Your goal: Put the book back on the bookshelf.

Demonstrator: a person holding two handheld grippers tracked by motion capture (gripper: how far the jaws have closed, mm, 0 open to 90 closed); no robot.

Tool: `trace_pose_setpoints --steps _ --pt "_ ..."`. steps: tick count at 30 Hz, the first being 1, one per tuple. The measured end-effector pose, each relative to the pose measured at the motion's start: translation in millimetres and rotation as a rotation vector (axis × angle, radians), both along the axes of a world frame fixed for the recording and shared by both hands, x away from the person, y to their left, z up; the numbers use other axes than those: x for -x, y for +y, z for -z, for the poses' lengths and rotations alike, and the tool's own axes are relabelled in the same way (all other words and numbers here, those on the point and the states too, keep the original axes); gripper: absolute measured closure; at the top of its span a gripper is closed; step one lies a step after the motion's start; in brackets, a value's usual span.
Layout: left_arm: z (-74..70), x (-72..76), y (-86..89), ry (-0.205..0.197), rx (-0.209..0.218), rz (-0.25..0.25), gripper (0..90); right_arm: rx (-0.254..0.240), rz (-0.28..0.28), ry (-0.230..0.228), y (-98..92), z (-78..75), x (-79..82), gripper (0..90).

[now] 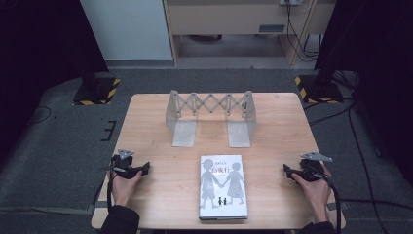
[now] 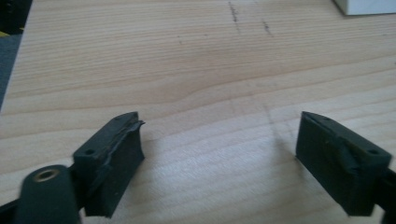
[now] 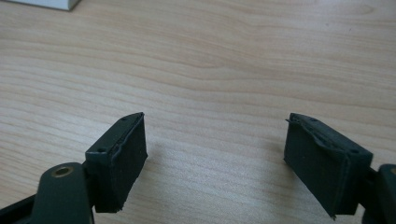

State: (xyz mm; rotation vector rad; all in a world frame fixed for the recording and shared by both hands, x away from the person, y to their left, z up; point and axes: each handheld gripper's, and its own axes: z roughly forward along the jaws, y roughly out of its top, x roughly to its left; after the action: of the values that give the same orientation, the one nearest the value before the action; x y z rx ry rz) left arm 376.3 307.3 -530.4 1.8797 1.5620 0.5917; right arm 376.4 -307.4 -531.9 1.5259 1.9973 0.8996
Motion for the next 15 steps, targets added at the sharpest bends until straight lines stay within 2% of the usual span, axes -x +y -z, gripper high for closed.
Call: trace_pose_setpoints --steps 3,4,5,9,15 --pt "-3.3 3.1 -2.0 -0.007 0.018 0.017 18.3 -0.01 -0.004 -0.015 0.4 -3.0 2.0 21.8" --pt "-6.3 5.5 -4.5 -0.029 0.02 0.03 18.3 -0.023 -0.012 -0.03 0.5 -5.5 4.2 21.9" --pt "-6.3 5.5 -4.5 -0.029 0.02 0.03 18.4 -0.023 -0.012 -0.03 0.5 -5.5 4.2 21.9" --pt "-15.6 11.7 -14.7 -0.07 0.054 0.067 19.8 -0.032 -0.035 -0.036 2.2 -8.1 7.6 22.6" --pt "-22.9 15.1 -24.0 -0.105 0.068 0.092 20.8 -0.047 -0.049 -0.049 6.0 -12.9 9.6 22.6"
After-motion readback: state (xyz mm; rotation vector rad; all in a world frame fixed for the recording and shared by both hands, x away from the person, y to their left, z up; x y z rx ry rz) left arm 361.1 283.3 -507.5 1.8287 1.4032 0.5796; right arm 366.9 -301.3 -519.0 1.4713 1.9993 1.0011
